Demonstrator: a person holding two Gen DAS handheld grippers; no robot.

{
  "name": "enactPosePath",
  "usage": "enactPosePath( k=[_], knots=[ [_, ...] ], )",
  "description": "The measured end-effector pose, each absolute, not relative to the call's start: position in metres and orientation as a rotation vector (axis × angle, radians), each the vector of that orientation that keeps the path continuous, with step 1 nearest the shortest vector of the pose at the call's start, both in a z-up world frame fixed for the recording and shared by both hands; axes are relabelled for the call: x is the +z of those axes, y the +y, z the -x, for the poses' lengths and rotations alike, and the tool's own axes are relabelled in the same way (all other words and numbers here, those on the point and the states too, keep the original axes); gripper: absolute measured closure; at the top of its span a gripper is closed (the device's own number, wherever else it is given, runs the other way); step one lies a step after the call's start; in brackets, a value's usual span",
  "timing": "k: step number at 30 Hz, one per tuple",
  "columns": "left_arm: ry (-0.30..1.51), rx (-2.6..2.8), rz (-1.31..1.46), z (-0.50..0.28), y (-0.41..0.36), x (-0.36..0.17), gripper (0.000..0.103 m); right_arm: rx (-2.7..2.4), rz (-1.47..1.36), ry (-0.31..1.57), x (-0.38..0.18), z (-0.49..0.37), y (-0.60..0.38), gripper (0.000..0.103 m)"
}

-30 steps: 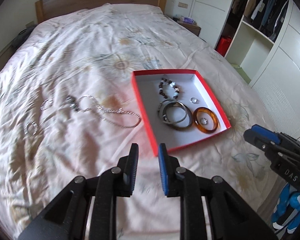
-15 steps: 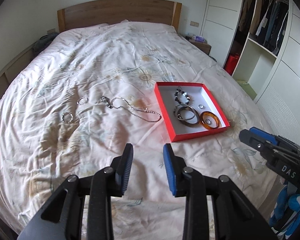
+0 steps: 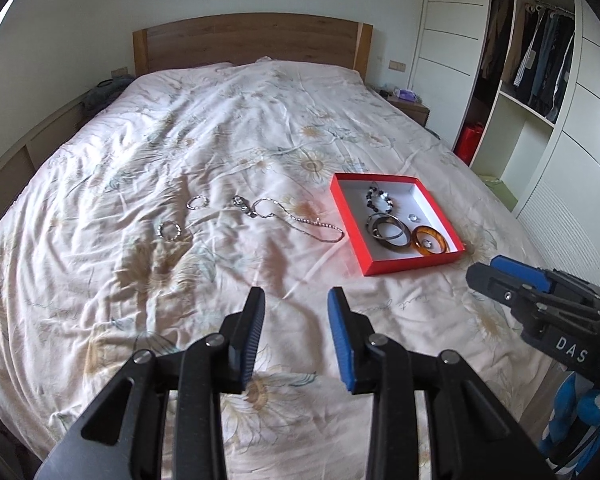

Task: Organize jewelry
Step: 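Withdraw both tools from the red box toward the jewelry on the duvet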

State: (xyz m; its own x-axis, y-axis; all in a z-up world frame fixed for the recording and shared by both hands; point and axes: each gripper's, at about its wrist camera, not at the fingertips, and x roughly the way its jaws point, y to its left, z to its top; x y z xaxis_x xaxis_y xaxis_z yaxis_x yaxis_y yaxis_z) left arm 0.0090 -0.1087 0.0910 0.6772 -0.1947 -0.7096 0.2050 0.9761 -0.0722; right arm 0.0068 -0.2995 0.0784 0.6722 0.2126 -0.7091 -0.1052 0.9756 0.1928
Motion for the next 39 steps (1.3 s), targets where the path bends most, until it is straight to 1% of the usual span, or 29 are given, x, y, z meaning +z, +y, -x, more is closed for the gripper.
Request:
enactPosePath(
  k=[18,30,39],
  knots=[
    [0.733,-0.19,-0.022,0.021,-0.094,0.107,0.072,0.206,-0.106,0.769,0.095,0.018,-0.282,0.059],
    [0.761,-0.163,-0.012,0.013,-0.084,0.095,0.072,0.213,-0.099,0.805,0.087,0.01,-0.274,0.058],
    [0.805,-0.138,-0.002,-0.003,-0.075,0.076,0.072,0.224,-0.108,0.842,0.072,-0.007,-0.268,0.058]
  ],
)
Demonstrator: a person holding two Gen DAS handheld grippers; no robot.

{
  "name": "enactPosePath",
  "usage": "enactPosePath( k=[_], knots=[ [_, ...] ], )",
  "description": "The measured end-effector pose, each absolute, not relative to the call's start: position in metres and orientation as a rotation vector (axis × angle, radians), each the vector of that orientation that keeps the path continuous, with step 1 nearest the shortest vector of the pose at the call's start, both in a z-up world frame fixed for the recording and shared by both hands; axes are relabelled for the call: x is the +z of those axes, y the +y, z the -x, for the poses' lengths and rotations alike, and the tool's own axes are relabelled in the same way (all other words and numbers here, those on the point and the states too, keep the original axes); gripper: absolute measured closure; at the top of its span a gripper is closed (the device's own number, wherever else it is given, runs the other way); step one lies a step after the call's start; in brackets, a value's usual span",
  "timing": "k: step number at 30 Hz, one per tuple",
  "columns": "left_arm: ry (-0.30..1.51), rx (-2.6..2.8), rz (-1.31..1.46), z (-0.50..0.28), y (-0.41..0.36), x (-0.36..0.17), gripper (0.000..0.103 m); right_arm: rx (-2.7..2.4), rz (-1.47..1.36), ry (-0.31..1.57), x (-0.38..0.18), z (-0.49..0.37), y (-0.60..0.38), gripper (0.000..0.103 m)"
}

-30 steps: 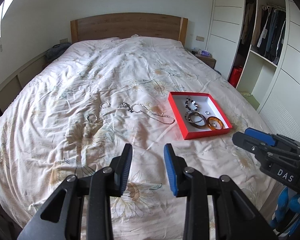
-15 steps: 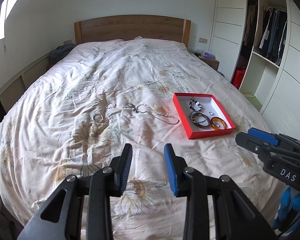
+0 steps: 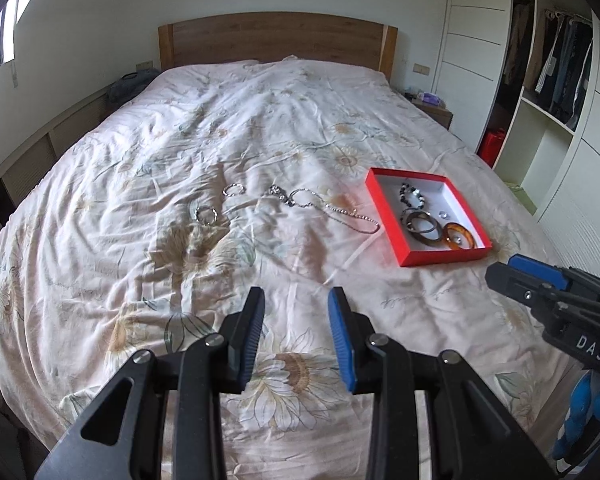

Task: Organize jewelry
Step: 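Withdraw both tools from the red box toward the jewelry on the duvet, then grasp a twisted silver hoop earring with the left tool while the right tool grasps the silver chain necklace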

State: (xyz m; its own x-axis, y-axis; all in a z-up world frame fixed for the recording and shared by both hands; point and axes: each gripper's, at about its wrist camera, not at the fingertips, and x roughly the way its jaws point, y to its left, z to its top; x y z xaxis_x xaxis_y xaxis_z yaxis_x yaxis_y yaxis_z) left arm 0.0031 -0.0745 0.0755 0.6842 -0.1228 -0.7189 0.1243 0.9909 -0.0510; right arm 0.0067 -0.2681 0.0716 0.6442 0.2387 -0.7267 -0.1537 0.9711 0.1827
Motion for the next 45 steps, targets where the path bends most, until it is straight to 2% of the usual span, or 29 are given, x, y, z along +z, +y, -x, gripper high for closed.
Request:
enactPosePath(
  k=[26,39,45],
  knots=[
    [1.05,-0.093,0.136,-0.08,-0.033,-0.027,0.072,0.292,-0.096,1.039,-0.012,-0.088,-0.252,0.058],
    [0.994,-0.009,0.27,-0.172,0.031,-0.034,0.072,0.352,-0.013,1.068,-0.031,-0.188,-0.224,0.058],
    [0.983,-0.004,0.305,-0.221,0.053,-0.041,0.071,0.37,0.035,1.091,-0.05,-0.238,-0.207,0.055]
  ],
)
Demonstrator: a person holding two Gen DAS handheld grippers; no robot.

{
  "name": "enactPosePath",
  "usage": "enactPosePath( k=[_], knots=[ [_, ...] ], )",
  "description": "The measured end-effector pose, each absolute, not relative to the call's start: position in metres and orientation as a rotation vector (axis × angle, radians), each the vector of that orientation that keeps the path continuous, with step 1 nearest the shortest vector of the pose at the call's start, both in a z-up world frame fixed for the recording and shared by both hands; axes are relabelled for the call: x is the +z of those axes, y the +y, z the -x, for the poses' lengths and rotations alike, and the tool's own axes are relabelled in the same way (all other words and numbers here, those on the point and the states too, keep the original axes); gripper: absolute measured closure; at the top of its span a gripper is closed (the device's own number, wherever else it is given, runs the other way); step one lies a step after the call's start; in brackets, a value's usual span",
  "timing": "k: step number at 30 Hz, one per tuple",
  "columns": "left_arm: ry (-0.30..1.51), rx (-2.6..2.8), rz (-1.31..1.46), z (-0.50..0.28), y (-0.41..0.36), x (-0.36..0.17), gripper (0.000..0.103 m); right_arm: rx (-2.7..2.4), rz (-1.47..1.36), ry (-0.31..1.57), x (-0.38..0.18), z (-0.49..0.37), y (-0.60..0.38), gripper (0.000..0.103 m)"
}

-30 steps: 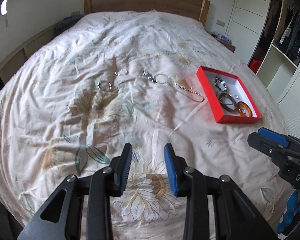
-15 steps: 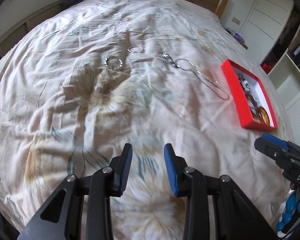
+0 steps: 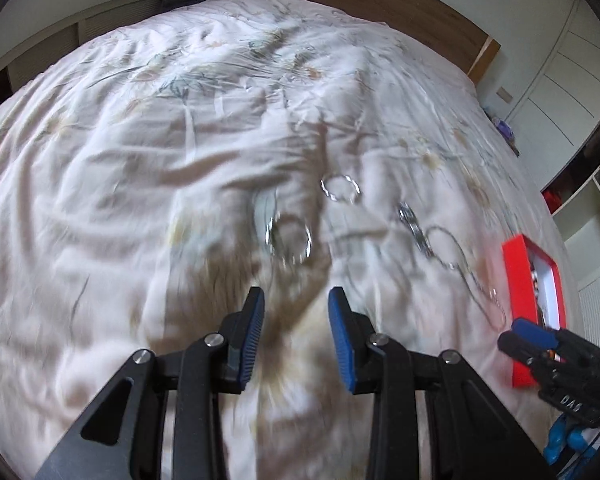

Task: Organize jewelry
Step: 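Grasp a twisted silver hoop earring with the left tool while the right tool grasps the silver chain necklace, then carry the hoop earring with the left tool while the right tool lifts the chain over the box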

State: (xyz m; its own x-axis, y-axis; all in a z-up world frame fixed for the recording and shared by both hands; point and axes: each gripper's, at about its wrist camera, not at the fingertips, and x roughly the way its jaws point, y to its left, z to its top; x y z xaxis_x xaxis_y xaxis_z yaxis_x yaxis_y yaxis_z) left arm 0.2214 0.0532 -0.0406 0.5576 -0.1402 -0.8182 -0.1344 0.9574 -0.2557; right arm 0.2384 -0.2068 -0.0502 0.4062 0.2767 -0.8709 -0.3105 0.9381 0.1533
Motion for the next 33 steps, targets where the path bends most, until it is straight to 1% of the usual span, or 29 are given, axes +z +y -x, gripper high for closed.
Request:
enactPosePath(
  k=[3,8,14,18,21,23,26,27,29,33],
  knots=[
    [0.976,0.024,0.287,-0.244,0.058,-0.046,0.067,0.372,0.048,1.096,-0.057,-0.257,-0.203,0.055],
    [1.005,0.05,0.276,-0.272,0.066,-0.065,0.067,0.37,0.067,1.112,-0.069,-0.283,-0.199,0.054],
    [1.021,0.032,0.229,-0.28,0.061,-0.079,0.067,0.383,0.106,1.162,-0.087,-0.306,-0.192,0.054],
    [1.022,0.018,0.219,-0.282,0.061,-0.084,0.068,0.385,0.095,1.179,-0.093,-0.314,-0.194,0.054],
    [1.023,0.008,0.212,-0.283,0.062,-0.085,0.073,0.388,0.086,1.19,-0.095,-0.317,-0.193,0.055],
    [1.025,0.0,0.217,-0.284,0.063,-0.086,0.077,0.391,0.086,1.197,-0.096,-0.317,-0.193,0.058],
    [1.028,-0.012,0.231,-0.285,0.066,-0.088,0.08,0.405,0.066,1.215,-0.098,-0.315,-0.192,0.074],
    [1.029,-0.016,0.232,-0.285,0.066,-0.088,0.082,0.408,0.059,1.22,-0.099,-0.314,-0.192,0.077],
    [1.033,-0.024,0.243,-0.285,0.068,-0.087,0.084,0.415,0.042,1.231,-0.099,-0.308,-0.192,0.086],
    [1.037,-0.049,0.249,-0.284,0.07,-0.083,0.093,0.416,0.02,1.238,-0.098,-0.292,-0.189,0.096]
  ],
)
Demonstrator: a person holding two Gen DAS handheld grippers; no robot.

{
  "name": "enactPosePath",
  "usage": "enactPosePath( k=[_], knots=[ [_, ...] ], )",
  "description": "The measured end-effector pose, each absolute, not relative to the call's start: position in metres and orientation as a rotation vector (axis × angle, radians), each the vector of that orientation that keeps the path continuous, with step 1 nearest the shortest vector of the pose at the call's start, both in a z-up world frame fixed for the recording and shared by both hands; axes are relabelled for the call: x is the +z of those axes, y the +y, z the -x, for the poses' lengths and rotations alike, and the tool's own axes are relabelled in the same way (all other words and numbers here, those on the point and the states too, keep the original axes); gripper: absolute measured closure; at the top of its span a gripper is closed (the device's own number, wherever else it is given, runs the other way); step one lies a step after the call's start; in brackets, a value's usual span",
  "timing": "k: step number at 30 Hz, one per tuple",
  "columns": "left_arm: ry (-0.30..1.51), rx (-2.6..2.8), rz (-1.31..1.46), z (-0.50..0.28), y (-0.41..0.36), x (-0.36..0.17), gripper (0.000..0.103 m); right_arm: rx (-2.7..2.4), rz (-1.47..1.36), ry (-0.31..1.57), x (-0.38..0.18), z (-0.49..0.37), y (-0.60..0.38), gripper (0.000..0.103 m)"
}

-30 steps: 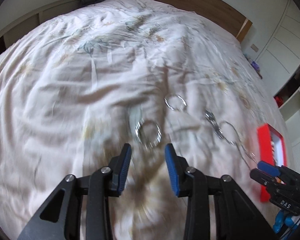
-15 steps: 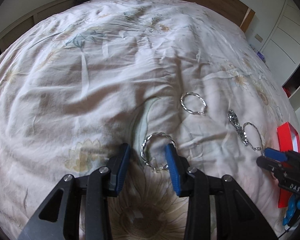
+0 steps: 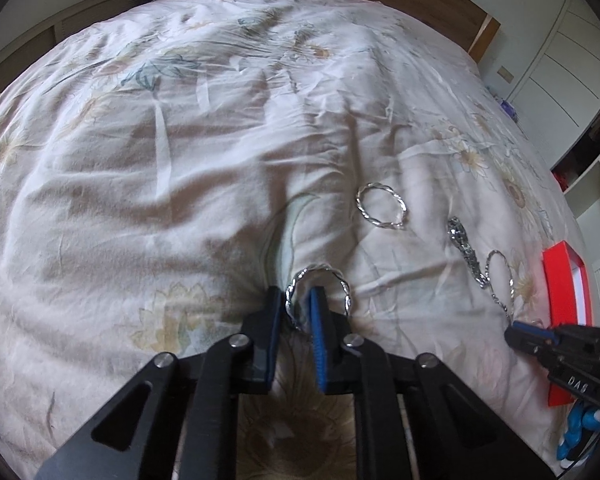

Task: Organize jewelry
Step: 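Carry the hoop earring with the left tool while the right tool lifts the chain over the box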

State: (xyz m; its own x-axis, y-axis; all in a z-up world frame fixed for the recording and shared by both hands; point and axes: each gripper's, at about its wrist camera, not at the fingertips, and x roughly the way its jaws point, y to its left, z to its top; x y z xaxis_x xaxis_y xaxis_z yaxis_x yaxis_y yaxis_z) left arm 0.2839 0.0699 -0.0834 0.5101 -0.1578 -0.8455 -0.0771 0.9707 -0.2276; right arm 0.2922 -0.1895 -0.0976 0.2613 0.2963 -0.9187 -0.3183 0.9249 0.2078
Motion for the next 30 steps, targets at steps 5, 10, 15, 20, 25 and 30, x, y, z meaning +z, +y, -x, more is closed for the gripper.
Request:
enactPosePath(
  k=[5,10,15,20,25,30],
  knots=[
    [1.031,-0.074,0.241,-0.276,0.071,-0.073,0.099,0.412,-0.018,1.239,-0.092,-0.264,-0.186,0.1],
    [1.012,-0.081,0.229,-0.256,0.072,-0.053,0.1,0.414,-0.048,1.218,-0.075,-0.235,-0.184,0.1],
    [0.973,-0.09,0.206,-0.228,0.076,-0.026,0.1,0.419,-0.069,1.163,-0.046,-0.203,-0.182,0.1],
    [0.922,-0.097,0.198,-0.19,0.076,0.002,0.1,0.431,-0.064,1.111,-0.017,-0.169,-0.181,0.1],
    [0.88,-0.1,0.204,-0.152,0.07,0.023,0.1,0.436,-0.066,1.054,0.009,-0.134,-0.191,0.1],
    [0.837,-0.117,0.197,-0.113,0.055,0.042,0.1,0.435,-0.079,0.989,0.031,-0.094,-0.207,0.1]
  ],
)
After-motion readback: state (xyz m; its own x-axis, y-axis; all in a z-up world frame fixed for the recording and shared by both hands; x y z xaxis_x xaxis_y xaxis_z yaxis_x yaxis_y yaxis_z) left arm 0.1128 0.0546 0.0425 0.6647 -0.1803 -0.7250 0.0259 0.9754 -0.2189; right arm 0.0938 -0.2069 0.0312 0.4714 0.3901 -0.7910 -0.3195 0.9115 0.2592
